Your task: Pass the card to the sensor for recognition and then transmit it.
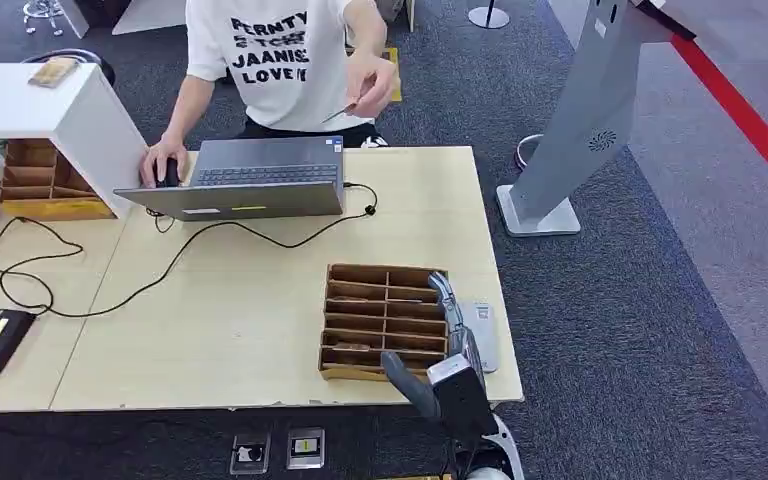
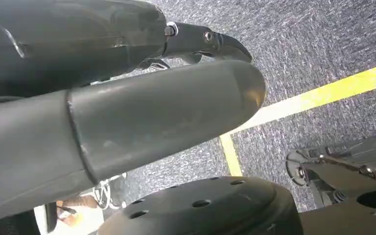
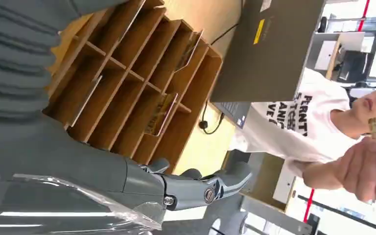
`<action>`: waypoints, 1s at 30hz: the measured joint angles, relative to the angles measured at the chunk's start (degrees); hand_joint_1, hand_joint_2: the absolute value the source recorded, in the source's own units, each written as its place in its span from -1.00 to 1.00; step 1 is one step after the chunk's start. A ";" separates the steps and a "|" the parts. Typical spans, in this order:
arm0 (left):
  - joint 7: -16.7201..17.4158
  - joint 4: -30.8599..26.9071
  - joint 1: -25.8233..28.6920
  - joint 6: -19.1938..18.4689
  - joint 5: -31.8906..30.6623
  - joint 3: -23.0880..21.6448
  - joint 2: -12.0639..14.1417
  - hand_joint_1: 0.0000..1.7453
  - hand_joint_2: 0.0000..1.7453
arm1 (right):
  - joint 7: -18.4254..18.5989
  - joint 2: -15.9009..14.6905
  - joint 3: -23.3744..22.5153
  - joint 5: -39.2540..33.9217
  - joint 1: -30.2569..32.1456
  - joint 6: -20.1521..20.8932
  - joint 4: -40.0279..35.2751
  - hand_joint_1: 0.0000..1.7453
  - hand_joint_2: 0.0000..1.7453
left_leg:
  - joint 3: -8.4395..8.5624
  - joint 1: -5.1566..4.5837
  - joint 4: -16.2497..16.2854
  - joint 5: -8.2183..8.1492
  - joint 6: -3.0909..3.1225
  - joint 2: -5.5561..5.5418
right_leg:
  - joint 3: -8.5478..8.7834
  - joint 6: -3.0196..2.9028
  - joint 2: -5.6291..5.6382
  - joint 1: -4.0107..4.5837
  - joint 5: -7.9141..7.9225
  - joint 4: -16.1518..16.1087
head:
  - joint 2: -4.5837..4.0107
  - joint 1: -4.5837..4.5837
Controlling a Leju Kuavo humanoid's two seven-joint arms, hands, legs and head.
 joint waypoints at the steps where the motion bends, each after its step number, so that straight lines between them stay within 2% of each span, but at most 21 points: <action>1: 0.00 0.00 0.00 0.00 0.00 0.00 0.00 -1.00 -1.00 | 0.00 0.00 0.00 0.11 -0.15 0.00 0.00 -1.00 1.00 | 0.00 0.00 0.00 0.00 0.00 0.00 | 0.00 0.00 0.00 0.00 0.00 0.00 | 0.00 0.00; 17: 0.07 0.00 0.01 -0.09 -0.85 0.00 -0.02 -1.00 -1.00 | 1.60 0.20 0.02 11.28 -3.97 -0.90 0.00 -1.00 1.00 | 0.00 0.00 0.00 0.00 0.00 0.00 | 0.00 0.00 -0.01 0.00 0.00 0.00 | 0.00 0.00; 22: 0.11 0.00 0.01 -0.09 -1.23 0.00 -0.02 -1.00 -1.00 | 3.23 0.55 0.02 17.87 -6.10 -0.96 0.00 -1.00 1.00 | 0.00 0.00 0.00 0.00 0.00 0.00 | 0.01 0.00 0.00 0.00 0.00 0.01 | 0.00 0.00; 30: 0.13 0.00 -0.03 -0.04 -2.16 0.00 -0.02 -1.00 -1.00 | 8.52 1.55 0.41 33.20 -11.55 -0.94 0.85 -1.00 1.00 | -0.01 0.00 0.00 0.00 0.00 0.00 | 0.01 0.00 -0.02 0.00 0.00 0.01 | 0.00 0.02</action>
